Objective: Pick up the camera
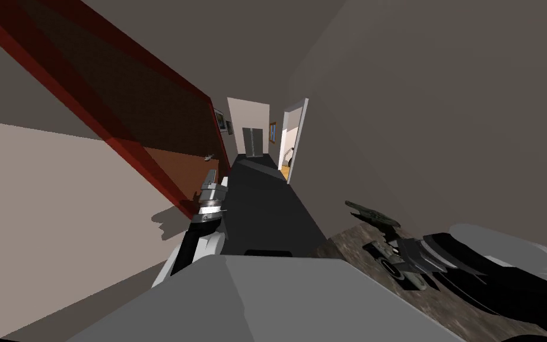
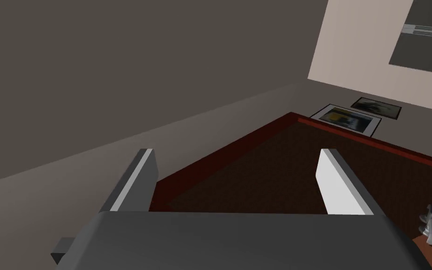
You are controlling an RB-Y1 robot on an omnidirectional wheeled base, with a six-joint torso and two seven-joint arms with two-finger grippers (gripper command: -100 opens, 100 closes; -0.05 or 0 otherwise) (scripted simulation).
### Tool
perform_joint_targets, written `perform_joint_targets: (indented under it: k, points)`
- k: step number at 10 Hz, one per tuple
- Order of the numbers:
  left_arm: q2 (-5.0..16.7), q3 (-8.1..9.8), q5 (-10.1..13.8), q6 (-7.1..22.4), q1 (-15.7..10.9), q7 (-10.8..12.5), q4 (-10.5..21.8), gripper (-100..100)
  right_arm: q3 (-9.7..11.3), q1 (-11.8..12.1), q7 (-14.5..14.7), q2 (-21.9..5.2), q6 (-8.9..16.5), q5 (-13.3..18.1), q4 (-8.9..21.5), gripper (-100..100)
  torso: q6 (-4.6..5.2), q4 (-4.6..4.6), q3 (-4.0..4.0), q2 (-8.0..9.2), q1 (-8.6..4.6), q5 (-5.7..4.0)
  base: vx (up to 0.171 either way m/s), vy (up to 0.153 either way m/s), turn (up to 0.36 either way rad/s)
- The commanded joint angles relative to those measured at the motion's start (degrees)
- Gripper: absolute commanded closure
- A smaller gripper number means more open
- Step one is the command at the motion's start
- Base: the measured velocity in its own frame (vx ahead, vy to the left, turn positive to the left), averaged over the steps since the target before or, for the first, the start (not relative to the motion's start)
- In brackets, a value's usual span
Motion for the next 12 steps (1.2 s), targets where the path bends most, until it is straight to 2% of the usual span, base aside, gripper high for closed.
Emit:
perform_joint_targets:
  k: [1, 2, 3, 4, 6, 7, 8, 9, 10, 12]
  points:
    - [0.0, 0.0, 0.0, 0.0, 0.0, 0.0, 0.0, 0, -0.4, 0.1, -0.1, 0.9, -0.5, 0.0, 2.9, -100, 0.0, 0.0, 0.0, 0.0, 0.0, 0.0, -0.191, -0.035, 0.45]
    - [0.0, 0.0, 0.0, 0.0, 0.0, 0.0, 0.0, 0, -0.4, 0.1, -0.1, 0.9, -0.5, 0.0, 4.4, -100, -0.01, 0.03, 0.04, 0.04, 0.02, 0.0, -0.083, 0.004, 0.229]
    - [0.0, 0.0, 0.0, 0.0, 0.0, 0.0, 0.0, 0, -1.3, -0.1, 0.1, 3.0, -1.8, -0.3, 6.0, -100, 0.08, -0.02, -0.09, -0.2, 0.08, 0.05, -0.149, 0.015, 0.341]
    - [0.0, 0.0, 0.0, 0.0, 0.0, 0.0, 0.0, 0, -1.3, -0.1, 0.1, 3.0, -1.8, -0.3, 7.5, -100, 0.02, -0.01, -0.04, -0.08, 0.08, 0.05, -0.181, -0.008, 0.494]
    - [0.0, 0.01, 0.0, 0.0, 0.0, 0.0, 0.0, 0, -1.3, -0.1, 0.1, 3.0, -1.8, -0.3, 9.7, -100, 0.12, -0.01, -0.08, -0.19, -0.07, 0.04, -0.054, -0.005, 0.104]
    - [0.0, 0.01, 0.0, 0.0, 0.0, 0.0, 0.0, 0, -2.1, -0.3, 0.2, 5.1, -3.0, -0.6, 12.2, -100, 0.22, -0.07, -0.2, -0.38, -0.11, 0.06, -0.118, 0.01, 0.338]
    - [0.0, 0.0, 0.0, 0.0, 0.0, 0.0, 0.0, 0, -2.1, -0.3, 0.2, 5.1, -3.0, -0.6, 14.4, -100, 0.1, -0.05, -0.11, -0.18, -0.16, 0.05, -0.187, 0.014, 0.48]
    - [0.0, 0.0, 0.0, 0.0, 0.0, 0.0, 0.0, 0, -2.1, -0.3, 0.2, 5.1, -3.0, -0.6, 15.1, -100, 0.12, 0.01, 0.02, 0.01, -0.16, 0.06, -0.107, 0.014, 0.21]
    - [0.0, 0.01, 0.0, 0.0, 0.0, 0.0, 0.0, 0, -2.9, -0.4, 0.4, 7.1, -4.2, -0.9, 16.8, -100, 0.21, 0.0, -0.03, -0.1, -0.18, 0.06, -0.178, 0.035, 0.369]
    - [0.0, 0.01, 0.0, 0.0, 0.0, 0.0, 0.0, 0, -2.9, -0.4, 0.4, 7.1, -4.2, -0.9, 20.4, -100, 0.16, 0.04, 0.08, 0.09, -0.13, 0.07, -0.138, 0.028, 0.326]
